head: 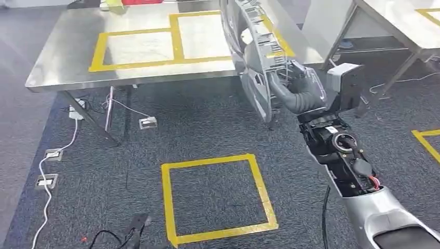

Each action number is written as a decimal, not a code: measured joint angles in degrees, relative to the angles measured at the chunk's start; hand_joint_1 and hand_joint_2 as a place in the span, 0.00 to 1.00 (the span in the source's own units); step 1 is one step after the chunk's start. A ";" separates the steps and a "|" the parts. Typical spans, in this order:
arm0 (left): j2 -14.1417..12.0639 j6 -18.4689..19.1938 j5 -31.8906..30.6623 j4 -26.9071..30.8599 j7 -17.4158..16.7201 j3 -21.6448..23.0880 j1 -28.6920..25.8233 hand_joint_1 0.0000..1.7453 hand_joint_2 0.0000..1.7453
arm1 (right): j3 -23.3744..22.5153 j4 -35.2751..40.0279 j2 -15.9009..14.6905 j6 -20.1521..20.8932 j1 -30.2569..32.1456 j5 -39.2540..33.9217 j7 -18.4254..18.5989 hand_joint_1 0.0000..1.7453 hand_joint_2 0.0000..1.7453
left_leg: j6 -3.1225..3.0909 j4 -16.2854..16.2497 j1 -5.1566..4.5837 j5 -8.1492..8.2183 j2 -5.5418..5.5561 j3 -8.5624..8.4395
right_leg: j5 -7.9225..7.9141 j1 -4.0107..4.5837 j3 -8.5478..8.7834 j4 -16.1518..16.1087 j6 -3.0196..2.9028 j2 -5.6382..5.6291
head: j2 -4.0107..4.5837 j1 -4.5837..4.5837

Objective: Take the parts from the cabinet and place them on the table.

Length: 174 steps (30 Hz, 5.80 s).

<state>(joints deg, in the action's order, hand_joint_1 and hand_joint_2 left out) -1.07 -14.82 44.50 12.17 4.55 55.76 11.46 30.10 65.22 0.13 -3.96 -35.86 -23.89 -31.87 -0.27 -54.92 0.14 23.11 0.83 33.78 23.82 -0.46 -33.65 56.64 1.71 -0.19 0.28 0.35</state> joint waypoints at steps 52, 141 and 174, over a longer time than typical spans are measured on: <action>0.11 -0.18 0.02 0.00 -0.13 0.11 0.02 0.00 1.00 | -0.09 -2.01 2.97 0.63 -2.44 -0.13 -1.31 1.00 1.00 | 0.29 0.56 -0.31 0.06 -0.21 -0.41 | -0.33 0.41 -0.17 -1.24 -1.25 -0.45 | 0.00 0.26; 0.28 -0.15 0.17 -0.07 -0.74 1.14 -0.34 0.00 1.00 | 0.74 -3.17 4.48 1.53 -2.39 -0.07 -0.81 1.00 1.00 | -0.12 -0.59 -0.55 0.54 0.16 -0.30 | -0.25 0.45 -0.37 -0.51 -1.24 -0.10 | 0.00 -0.13; 0.20 0.31 -0.04 -0.07 -0.85 2.43 0.09 0.00 1.00 | 0.90 -3.41 4.79 1.62 -2.16 -0.04 -0.39 1.00 1.00 | 0.76 -0.20 0.04 0.29 0.05 -0.08 | -0.09 0.60 -0.35 -0.50 -1.46 -0.34 | 0.00 -0.35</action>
<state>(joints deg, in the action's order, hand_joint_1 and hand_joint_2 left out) -0.87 -14.51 44.46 12.11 3.69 58.18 11.55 30.99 61.81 4.92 -2.34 -38.02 -23.93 -32.26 0.50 -55.12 0.18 23.40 0.87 33.70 23.72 0.13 -34.00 56.14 0.25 -0.53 0.28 0.00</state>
